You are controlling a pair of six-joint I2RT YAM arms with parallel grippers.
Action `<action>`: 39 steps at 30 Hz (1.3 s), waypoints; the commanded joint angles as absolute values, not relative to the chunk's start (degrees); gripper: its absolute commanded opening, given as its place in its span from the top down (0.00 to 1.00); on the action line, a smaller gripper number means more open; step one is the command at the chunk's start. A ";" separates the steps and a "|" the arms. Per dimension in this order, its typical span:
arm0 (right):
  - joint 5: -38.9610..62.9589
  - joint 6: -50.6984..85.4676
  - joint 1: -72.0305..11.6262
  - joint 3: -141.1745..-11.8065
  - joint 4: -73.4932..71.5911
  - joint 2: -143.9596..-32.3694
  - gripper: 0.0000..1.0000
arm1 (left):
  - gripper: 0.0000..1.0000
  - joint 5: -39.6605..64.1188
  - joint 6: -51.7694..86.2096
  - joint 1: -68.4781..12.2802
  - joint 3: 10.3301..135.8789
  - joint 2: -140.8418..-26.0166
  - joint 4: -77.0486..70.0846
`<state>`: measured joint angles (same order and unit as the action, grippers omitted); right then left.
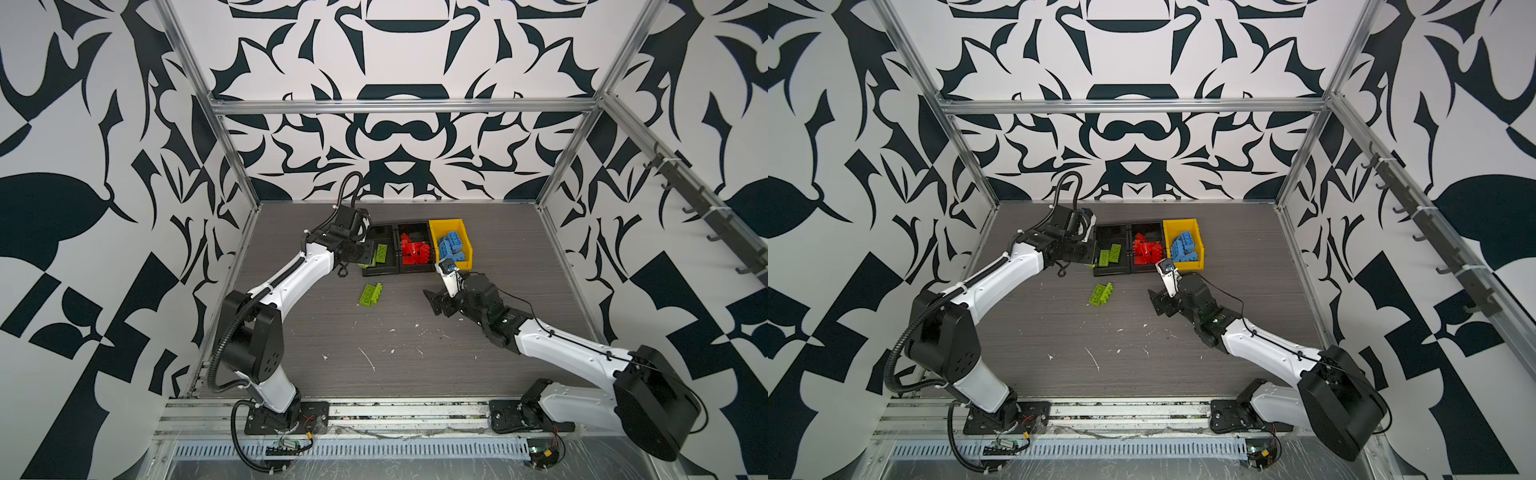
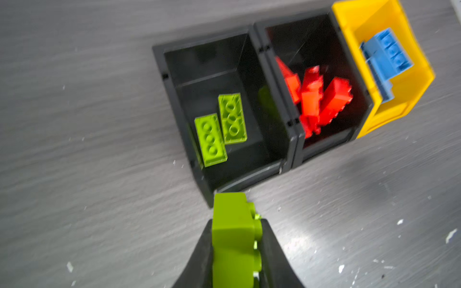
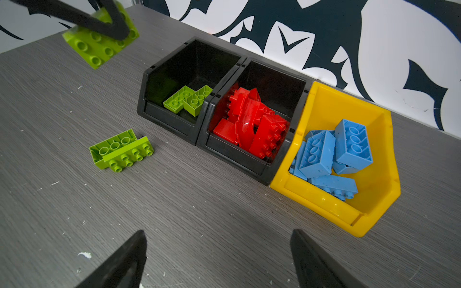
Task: Sort the legos into containers by color
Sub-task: Place the lego in the container.
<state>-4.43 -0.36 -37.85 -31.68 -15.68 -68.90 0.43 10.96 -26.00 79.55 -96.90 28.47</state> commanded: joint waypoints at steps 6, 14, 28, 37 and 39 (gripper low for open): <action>-3.65 0.17 -37.80 -33.35 -16.44 -68.08 0.08 | 0.76 3.15 9.92 -25.93 90.35 -108.60 27.49; -3.57 0.44 -37.79 -33.05 -16.03 -65.67 0.08 | 0.73 4.31 10.20 -25.92 95.79 -116.50 24.35; -3.34 0.34 -37.79 -33.14 -15.79 -65.47 0.07 | 0.49 4.94 9.73 -25.93 99.27 -120.86 24.17; -3.03 0.33 -37.79 -33.51 -15.73 -66.70 0.08 | 0.43 4.02 9.14 -25.93 92.86 -110.26 23.92; -2.90 0.38 -37.80 -33.57 -15.76 -66.97 0.08 | 0.42 3.89 9.33 -26.31 88.73 -106.22 24.09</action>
<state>-3.36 -0.12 -37.85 -31.68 -14.79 -66.74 3.92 9.52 -26.02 92.01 -113.34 23.75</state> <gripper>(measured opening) 0.924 0.574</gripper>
